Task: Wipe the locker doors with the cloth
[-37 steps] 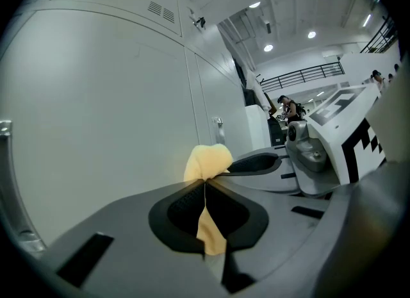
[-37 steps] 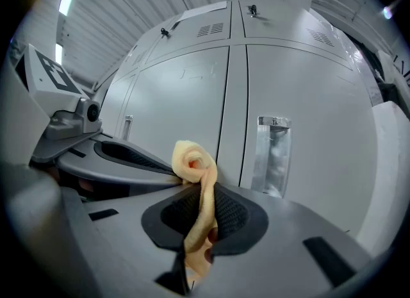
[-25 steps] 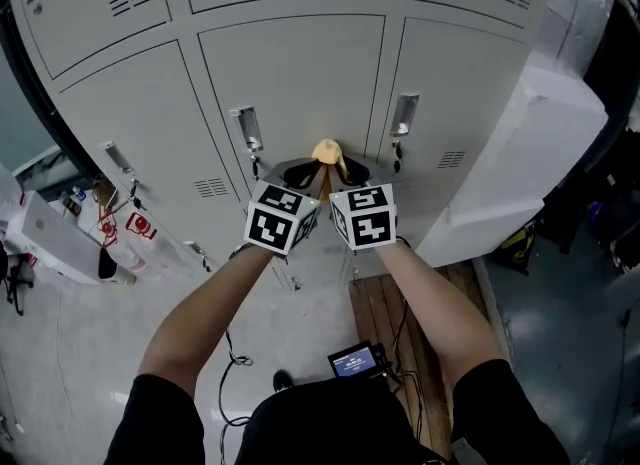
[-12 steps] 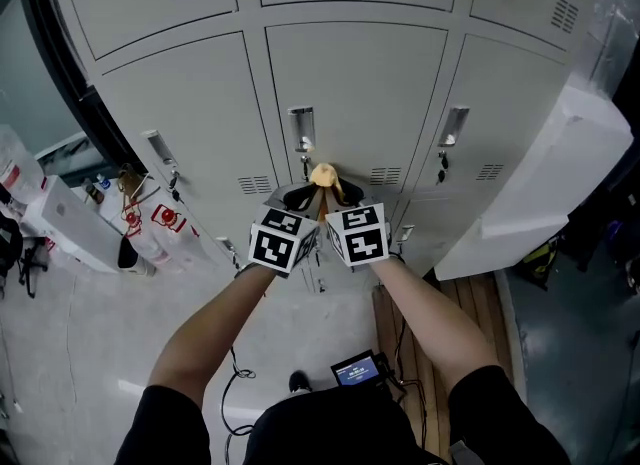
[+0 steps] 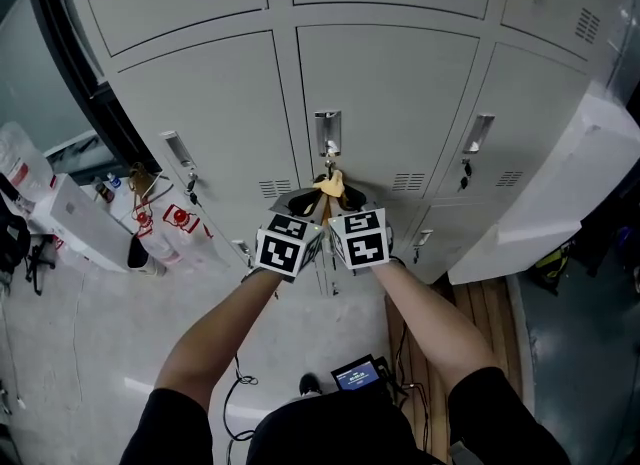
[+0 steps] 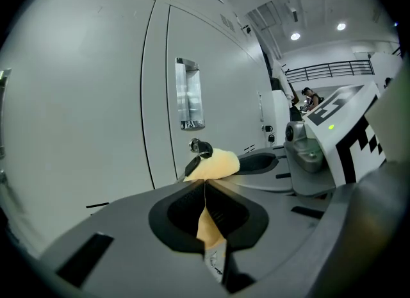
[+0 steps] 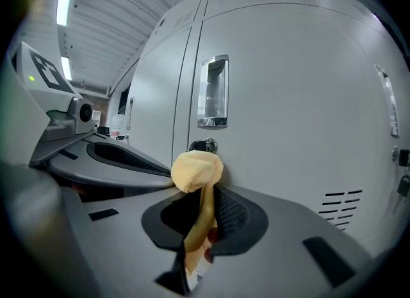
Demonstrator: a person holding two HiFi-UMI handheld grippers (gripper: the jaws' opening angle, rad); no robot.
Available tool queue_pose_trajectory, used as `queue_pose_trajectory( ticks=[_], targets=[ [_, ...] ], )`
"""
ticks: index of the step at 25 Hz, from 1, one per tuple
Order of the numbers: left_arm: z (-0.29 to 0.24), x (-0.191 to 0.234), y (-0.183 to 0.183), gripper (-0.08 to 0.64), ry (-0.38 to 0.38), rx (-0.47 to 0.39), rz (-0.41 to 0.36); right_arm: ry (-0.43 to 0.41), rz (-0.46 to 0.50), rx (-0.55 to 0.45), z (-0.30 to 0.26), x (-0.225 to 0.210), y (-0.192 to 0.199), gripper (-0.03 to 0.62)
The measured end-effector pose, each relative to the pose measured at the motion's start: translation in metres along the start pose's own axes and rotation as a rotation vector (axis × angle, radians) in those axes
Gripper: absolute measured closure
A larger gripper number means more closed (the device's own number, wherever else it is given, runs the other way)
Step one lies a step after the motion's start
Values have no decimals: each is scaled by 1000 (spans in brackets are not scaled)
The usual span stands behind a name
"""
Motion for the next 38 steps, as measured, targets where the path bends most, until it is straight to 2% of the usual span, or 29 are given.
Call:
queue_pose_trajectory(
  ticks=[10,17,38],
  targets=[
    [-10,7,2,538,8,6,6,13,15,9,-8,-2,-1,522],
    [-21,-5,-6,539,21,14,20,38,25,23,2,-18,-2,522],
    [-111,-98,-68,540,153,-38,6,193,33,27,67,-147,-9,522]
  ],
)
Point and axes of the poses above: the fingertips, and each gripper's own axes: z backward along the fingers, x to its left, y out of its underside, the point moved 9 cm from there along z, backward along the fingers, and after that the axes turned 14 degrees about -z, right-handed, at the moved point
